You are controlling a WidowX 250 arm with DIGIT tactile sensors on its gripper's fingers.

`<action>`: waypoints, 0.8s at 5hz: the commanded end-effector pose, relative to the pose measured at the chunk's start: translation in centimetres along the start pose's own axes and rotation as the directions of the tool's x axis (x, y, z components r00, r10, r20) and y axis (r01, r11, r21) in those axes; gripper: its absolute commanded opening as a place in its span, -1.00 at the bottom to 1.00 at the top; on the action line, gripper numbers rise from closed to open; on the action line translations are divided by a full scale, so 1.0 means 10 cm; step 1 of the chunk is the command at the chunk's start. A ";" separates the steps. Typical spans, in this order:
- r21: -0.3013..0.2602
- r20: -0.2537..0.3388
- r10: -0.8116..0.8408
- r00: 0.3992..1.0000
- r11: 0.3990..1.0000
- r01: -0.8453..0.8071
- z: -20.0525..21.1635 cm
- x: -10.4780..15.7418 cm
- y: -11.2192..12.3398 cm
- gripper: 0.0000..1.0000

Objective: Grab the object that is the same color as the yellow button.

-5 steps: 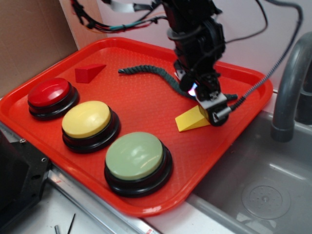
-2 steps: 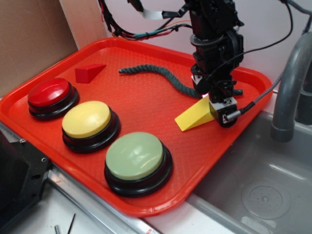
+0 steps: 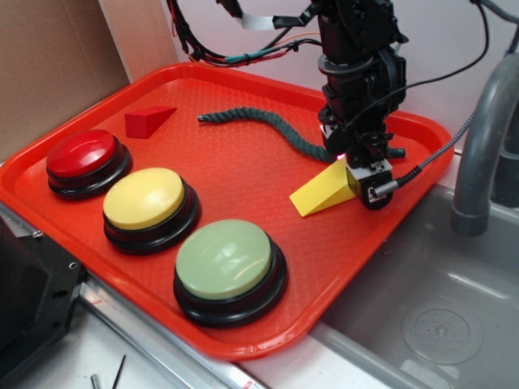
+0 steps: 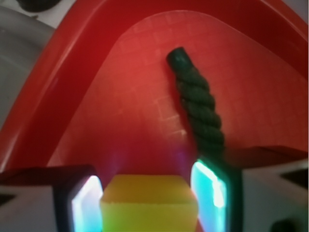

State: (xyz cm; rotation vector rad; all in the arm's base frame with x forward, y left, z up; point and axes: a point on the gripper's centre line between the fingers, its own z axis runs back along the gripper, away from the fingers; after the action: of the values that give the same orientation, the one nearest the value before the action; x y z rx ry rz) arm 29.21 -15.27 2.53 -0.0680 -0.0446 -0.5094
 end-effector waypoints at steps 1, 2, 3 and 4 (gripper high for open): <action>-0.047 0.056 0.211 0.976 0.977 -0.209 0.93 -0.18 0.12 -1.00; -0.008 0.045 0.359 0.932 0.933 -0.359 1.46 -0.35 0.29 -1.00; 0.024 0.051 0.462 0.886 0.886 -0.463 1.92 -0.48 0.43 -1.00; 0.026 0.071 0.553 0.830 0.831 -0.556 2.17 -0.65 0.55 -1.00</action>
State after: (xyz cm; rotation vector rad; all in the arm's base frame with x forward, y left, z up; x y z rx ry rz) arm 26.07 -5.20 21.01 -0.0308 -0.0042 0.0734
